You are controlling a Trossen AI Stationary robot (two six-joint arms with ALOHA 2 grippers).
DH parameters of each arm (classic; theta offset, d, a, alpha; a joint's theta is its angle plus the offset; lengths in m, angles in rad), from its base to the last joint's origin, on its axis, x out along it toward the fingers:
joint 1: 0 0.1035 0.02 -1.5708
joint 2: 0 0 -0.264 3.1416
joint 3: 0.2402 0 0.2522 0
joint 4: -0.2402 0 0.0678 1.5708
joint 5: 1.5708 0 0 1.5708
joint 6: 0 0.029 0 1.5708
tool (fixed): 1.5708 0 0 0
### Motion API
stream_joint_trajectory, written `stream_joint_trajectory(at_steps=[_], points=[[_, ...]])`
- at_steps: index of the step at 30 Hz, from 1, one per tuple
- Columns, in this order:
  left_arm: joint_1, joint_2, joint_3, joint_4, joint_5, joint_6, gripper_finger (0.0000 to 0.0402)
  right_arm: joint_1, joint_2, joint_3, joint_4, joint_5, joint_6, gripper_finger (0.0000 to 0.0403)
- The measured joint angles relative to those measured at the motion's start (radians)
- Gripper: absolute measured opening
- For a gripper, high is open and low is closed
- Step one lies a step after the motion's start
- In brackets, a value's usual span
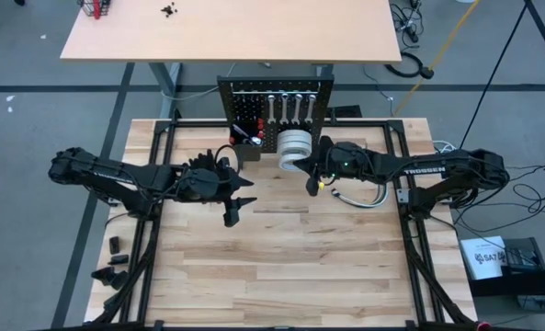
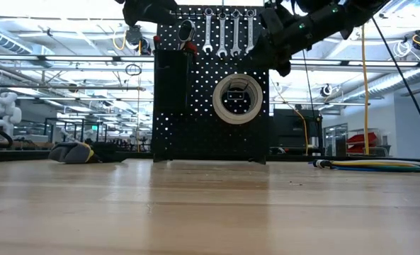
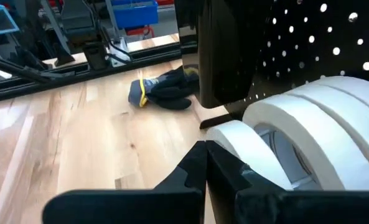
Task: Hang tools onto peg board
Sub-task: Hang the white tape on the peg board, then return to Home Position
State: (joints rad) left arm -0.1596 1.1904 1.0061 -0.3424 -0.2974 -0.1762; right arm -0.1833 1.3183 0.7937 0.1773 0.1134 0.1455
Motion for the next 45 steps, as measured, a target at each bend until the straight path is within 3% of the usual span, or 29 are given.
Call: stream_joint_trajectory(at_steps=[15, 25, 37, 45], points=[[0.0, 0.0, 0.0, -0.006, 0.0, 0.006, 0.0212, 0.0, 0.027, 0.0, -0.001, 0.102, -0.001, 0.0], [0.0, 0.0, 0.0, -0.006, -0.001, 0.006, 0.0212, -0.001, 0.04, 0.0, 0.055, 0.235, -0.033, 0.0], [0.0, -0.004, 0.0, -0.013, -0.028, 0.006, 0.0212, 0.008, -0.03, 0.0, 0.101, 0.217, -0.035, 0.0], [-0.013, -0.132, 0.0, -0.037, -0.14, 0.044, 0.0212, 0.009, -0.239, 0.0, 0.025, 0.012, -0.025, 0.0]])
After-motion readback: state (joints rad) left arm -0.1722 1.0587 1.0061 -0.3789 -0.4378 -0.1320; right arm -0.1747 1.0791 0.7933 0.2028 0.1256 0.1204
